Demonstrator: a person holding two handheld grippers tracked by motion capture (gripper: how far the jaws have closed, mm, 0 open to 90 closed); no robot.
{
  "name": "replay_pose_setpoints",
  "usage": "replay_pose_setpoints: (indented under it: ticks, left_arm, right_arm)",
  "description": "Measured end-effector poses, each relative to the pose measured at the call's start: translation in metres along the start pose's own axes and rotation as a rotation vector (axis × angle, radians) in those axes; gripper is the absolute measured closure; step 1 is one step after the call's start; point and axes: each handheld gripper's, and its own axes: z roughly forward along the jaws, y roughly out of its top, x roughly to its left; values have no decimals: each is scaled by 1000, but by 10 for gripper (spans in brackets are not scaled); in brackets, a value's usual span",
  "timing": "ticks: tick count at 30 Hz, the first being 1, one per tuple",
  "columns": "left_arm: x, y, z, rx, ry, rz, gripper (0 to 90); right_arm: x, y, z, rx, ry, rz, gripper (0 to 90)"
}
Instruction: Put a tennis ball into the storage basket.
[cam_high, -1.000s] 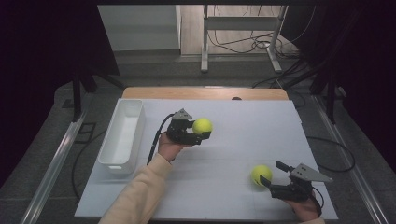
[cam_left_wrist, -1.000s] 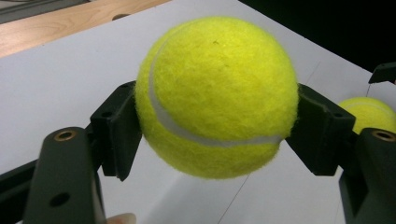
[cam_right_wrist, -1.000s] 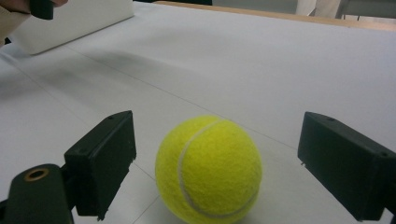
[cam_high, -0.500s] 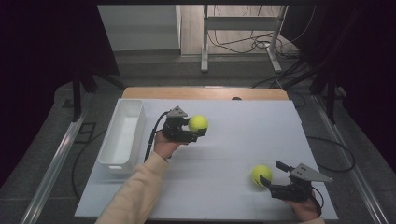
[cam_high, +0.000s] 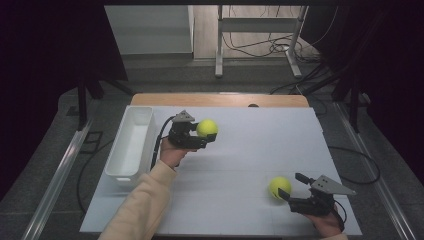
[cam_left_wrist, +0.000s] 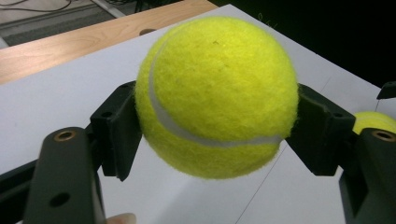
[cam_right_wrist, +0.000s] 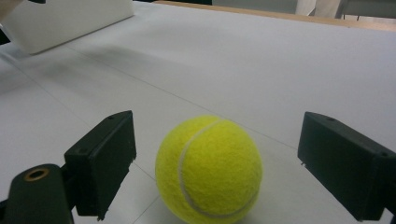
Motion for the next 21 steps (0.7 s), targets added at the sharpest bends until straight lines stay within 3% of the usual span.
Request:
replay_pose_setpoints:
  ticks: [21]
  left_arm:
    - [11, 2, -19, -26, 40, -4, 268]
  right_arm:
    - [0, 0, 0, -1, 0, -1, 118]
